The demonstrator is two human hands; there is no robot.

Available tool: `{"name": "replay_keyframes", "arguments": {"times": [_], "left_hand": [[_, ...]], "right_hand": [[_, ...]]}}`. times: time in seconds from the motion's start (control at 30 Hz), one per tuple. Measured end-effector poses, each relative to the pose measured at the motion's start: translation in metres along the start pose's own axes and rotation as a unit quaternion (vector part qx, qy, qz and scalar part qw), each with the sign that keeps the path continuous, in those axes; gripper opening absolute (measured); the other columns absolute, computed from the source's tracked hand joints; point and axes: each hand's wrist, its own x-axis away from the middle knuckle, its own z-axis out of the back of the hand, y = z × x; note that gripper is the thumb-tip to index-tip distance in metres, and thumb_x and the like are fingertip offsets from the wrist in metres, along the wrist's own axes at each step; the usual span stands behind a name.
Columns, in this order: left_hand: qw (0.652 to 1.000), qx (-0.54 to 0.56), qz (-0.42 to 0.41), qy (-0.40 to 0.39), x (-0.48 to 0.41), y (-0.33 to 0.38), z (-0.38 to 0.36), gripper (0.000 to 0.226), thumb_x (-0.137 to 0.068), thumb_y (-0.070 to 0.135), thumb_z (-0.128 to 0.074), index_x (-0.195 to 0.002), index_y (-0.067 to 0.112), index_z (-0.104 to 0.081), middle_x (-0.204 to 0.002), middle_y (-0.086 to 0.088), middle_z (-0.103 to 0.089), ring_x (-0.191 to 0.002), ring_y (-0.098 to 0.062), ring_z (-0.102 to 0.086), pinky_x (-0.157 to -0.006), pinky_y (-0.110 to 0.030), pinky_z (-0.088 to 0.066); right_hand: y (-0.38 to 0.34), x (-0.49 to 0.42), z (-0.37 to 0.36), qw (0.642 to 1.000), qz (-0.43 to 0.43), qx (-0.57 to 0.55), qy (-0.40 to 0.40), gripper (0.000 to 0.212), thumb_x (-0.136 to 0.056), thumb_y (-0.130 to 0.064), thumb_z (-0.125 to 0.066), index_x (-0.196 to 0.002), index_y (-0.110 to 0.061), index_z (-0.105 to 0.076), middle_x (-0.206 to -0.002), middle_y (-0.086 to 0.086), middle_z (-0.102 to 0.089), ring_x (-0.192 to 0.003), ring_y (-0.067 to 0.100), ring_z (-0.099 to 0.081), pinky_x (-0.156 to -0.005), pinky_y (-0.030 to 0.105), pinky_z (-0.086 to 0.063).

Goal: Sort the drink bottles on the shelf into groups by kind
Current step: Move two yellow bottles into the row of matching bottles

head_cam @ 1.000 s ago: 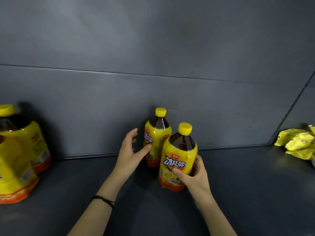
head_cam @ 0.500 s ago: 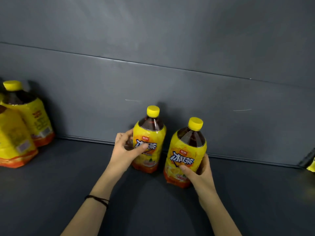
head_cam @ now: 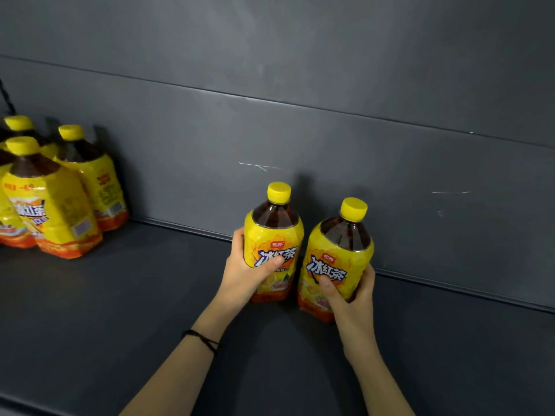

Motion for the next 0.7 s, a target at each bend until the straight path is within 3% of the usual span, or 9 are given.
{"name": "replay_keyframes", "arguments": {"times": [0.2,0.33,0.47,0.6,0.7], "left_hand": [[1.0,-0.011,-0.01,-0.011,0.028,0.011,0.029,0.073,-0.051,0.044,-0.08,-0.115,0.034,-0.047,-0.103,0.017,-0.069,-0.099,-0.009,-0.067,-0.082,-0.03,-0.055],[0.999,0.009,-0.019,0.046,0.048,0.023,0.063,0.07,-0.051,0.042,-0.08,-0.114,0.029,-0.051,-0.101,0.012,-0.071,-0.095,-0.012,-0.069,-0.074,-0.024,-0.055],[0.996,0.013,-0.028,0.086,0.068,0.034,0.12,0.067,-0.049,0.044,-0.078,-0.11,0.032,-0.052,-0.098,0.016,-0.072,-0.091,-0.008,-0.069,-0.068,-0.019,-0.054],[0.991,0.024,-0.042,0.122,0.079,0.053,0.196,0.08,-0.041,0.057,-0.086,-0.111,0.032,-0.055,-0.1,0.007,-0.073,-0.092,-0.015,-0.07,-0.07,-0.027,-0.057],[0.986,0.038,-0.041,0.155,0.085,0.067,0.252,0.087,-0.034,0.067,-0.084,-0.107,0.029,-0.056,-0.095,0.008,-0.074,-0.087,-0.013,-0.071,-0.066,-0.025,-0.056]], "right_hand": [[-0.007,0.006,0.005,1.0,-0.022,0.013,-0.015,0.065,-0.061,-0.031,-0.075,-0.112,-0.053,-0.041,-0.113,-0.017,-0.06,-0.095,-0.002,-0.062,-0.074,0.019,-0.048],[-0.015,0.013,-0.019,0.999,-0.03,0.0,-0.045,0.069,-0.059,-0.028,-0.08,-0.109,-0.055,-0.042,-0.114,-0.016,-0.058,-0.101,0.0,-0.059,-0.078,0.024,-0.048],[-0.014,0.03,-0.066,0.998,-0.036,-0.019,-0.052,0.071,-0.057,-0.03,-0.082,-0.116,-0.047,-0.045,-0.119,-0.009,-0.06,-0.108,0.008,-0.06,-0.083,0.032,-0.051],[-0.022,0.06,-0.137,0.997,-0.042,-0.039,-0.048,0.076,-0.057,-0.028,-0.078,-0.124,-0.038,-0.042,-0.117,-0.01,-0.059,-0.105,0.007,-0.059,-0.077,0.028,-0.049],[-0.025,0.084,-0.19,0.996,-0.048,-0.045,-0.063,0.076,-0.056,-0.029,-0.079,-0.121,-0.04,-0.043,-0.116,-0.01,-0.06,-0.105,0.008,-0.06,-0.075,0.026,-0.05]]}}
